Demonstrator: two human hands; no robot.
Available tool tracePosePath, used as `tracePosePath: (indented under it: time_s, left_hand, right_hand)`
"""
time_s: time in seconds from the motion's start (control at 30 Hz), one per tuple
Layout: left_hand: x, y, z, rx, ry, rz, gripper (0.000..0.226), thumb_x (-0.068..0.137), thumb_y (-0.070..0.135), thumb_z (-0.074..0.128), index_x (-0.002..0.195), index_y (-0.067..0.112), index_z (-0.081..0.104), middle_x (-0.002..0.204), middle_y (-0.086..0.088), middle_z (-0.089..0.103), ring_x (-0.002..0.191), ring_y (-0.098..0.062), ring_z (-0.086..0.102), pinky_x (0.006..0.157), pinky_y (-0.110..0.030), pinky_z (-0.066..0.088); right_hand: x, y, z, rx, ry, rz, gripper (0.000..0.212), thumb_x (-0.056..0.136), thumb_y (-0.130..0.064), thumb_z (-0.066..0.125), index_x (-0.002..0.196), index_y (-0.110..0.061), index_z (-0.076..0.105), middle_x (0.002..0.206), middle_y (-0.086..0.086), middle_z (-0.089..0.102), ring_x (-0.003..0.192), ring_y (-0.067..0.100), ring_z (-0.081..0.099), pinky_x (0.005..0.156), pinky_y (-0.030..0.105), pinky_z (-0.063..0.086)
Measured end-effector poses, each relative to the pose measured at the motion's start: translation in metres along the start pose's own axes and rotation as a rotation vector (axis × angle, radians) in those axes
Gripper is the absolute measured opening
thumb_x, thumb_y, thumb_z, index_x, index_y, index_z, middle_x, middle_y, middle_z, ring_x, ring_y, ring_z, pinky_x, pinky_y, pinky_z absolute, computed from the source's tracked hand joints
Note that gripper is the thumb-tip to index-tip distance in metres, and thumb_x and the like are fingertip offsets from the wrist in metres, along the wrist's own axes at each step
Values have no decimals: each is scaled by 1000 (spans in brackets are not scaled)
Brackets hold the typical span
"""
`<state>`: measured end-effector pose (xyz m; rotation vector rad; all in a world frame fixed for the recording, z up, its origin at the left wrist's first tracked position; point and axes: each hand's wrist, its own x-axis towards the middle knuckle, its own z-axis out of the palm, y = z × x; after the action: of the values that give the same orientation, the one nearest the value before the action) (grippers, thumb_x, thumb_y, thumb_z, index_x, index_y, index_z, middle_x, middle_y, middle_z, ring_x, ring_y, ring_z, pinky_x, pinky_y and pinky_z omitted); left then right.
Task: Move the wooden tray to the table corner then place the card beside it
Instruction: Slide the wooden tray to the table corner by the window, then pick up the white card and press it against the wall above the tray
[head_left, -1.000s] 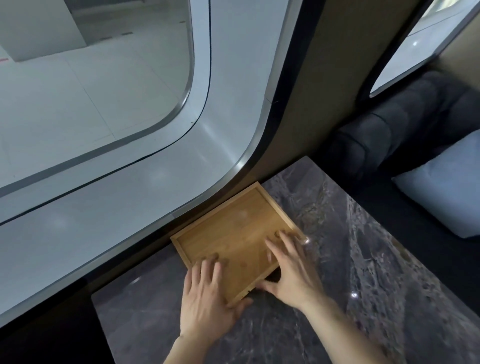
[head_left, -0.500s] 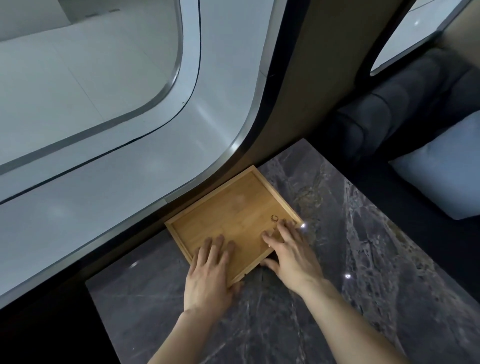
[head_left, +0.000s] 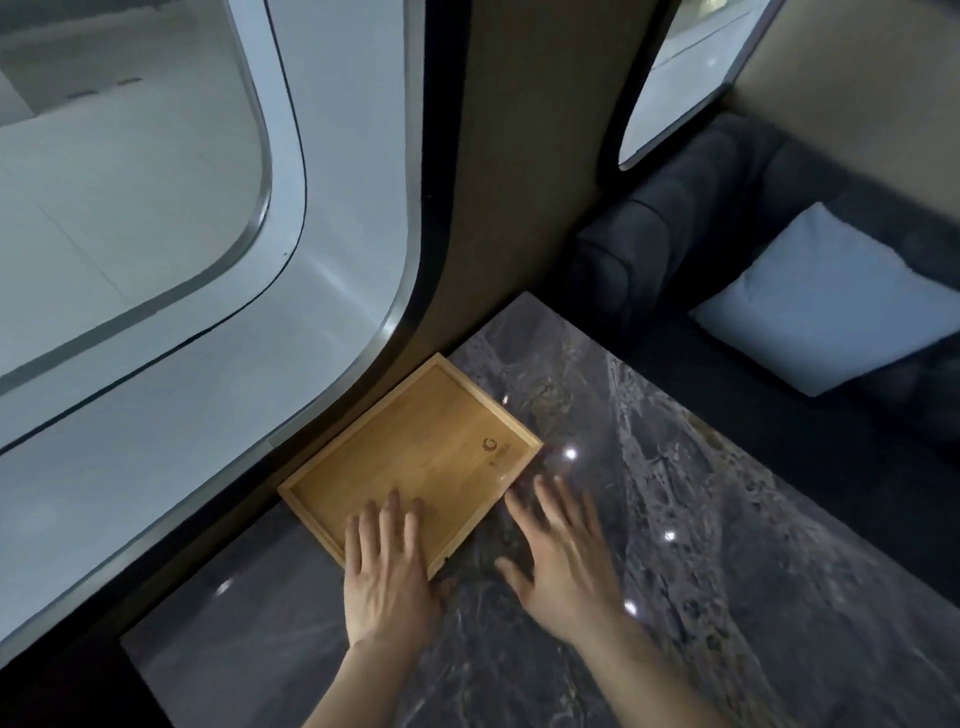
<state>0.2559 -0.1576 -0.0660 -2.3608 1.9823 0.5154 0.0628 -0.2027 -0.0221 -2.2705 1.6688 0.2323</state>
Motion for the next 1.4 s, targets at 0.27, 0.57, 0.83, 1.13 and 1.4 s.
tracePosePath:
  time_s: [0.27, 0.57, 0.83, 1.13, 1.4]
  left_hand:
    - [-28, 74, 3, -17, 12, 176, 88, 82, 64, 54, 153, 22, 23, 164, -7, 18, 149, -34, 11, 123, -50, 7]
    - [-92, 213, 24, -160, -120, 448, 86, 86, 70, 44, 155, 36, 5, 165, 4, 14, 151, -23, 8, 125, -42, 4]
    - [-178, 359, 51, -220, -211, 562, 79, 83, 63, 58, 150, 33, 27, 151, 3, 43, 137, -25, 38, 110, -44, 37]
    - [-247, 496, 84, -303, -357, 563, 73, 87, 57, 58, 149, 37, 26, 155, 2, 37, 138, -24, 41, 104, -46, 45]
    - [-273, 579, 128, -323, -474, 398, 54, 91, 54, 51, 140, 44, 29, 118, 3, 68, 104, -23, 65, 88, -40, 52]
  right_hand:
    - [-108, 79, 17, 127, -81, 348, 87, 93, -74, 40, 162, -35, 6, 173, 4, -4, 157, 29, -7, 128, 51, 3]
    - [-251, 181, 26, 298, -2, 616, 88, 90, -75, 45, 161, -37, 10, 172, 5, 6, 156, 29, 8, 125, 47, 21]
    - [-399, 293, 41, 442, 147, 858, 84, 91, -69, 54, 160, -37, 17, 171, 5, 14, 156, 25, 14, 123, 43, 28]
    - [-503, 403, 55, 557, 288, 1079, 67, 88, -53, 70, 146, -27, 48, 151, 4, 47, 136, 28, 47, 110, 45, 44]
    - [-512, 496, 53, 658, 398, 1105, 57, 88, -38, 76, 139, -25, 55, 141, 6, 52, 128, 28, 53, 95, 41, 50]
